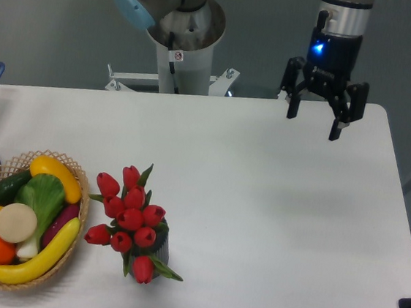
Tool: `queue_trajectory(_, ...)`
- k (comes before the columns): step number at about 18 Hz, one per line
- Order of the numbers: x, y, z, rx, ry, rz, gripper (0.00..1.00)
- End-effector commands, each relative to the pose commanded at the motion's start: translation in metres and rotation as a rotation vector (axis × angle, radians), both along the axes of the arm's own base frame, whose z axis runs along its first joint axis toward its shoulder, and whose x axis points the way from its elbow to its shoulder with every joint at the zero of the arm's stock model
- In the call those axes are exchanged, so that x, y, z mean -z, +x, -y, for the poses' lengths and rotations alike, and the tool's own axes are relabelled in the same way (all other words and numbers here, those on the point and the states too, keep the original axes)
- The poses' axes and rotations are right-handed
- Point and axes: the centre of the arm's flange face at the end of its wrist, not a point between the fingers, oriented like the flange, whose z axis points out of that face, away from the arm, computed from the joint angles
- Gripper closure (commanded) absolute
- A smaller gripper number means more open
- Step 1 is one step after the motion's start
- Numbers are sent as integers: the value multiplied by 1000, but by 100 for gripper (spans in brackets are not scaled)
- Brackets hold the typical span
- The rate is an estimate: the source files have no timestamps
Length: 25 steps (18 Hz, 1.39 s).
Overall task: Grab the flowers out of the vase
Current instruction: 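Move the open gripper toward the red tulips in the grey vase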
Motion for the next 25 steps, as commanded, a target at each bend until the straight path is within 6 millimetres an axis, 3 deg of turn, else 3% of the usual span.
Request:
queue_trajectory(5, 27, 14, -44, 58, 99, 120, 0)
queue_trajectory(16, 67, 53, -95, 146, 178, 299, 0)
queue_trajectory(25, 95, 61, -141, 216, 272, 436, 0)
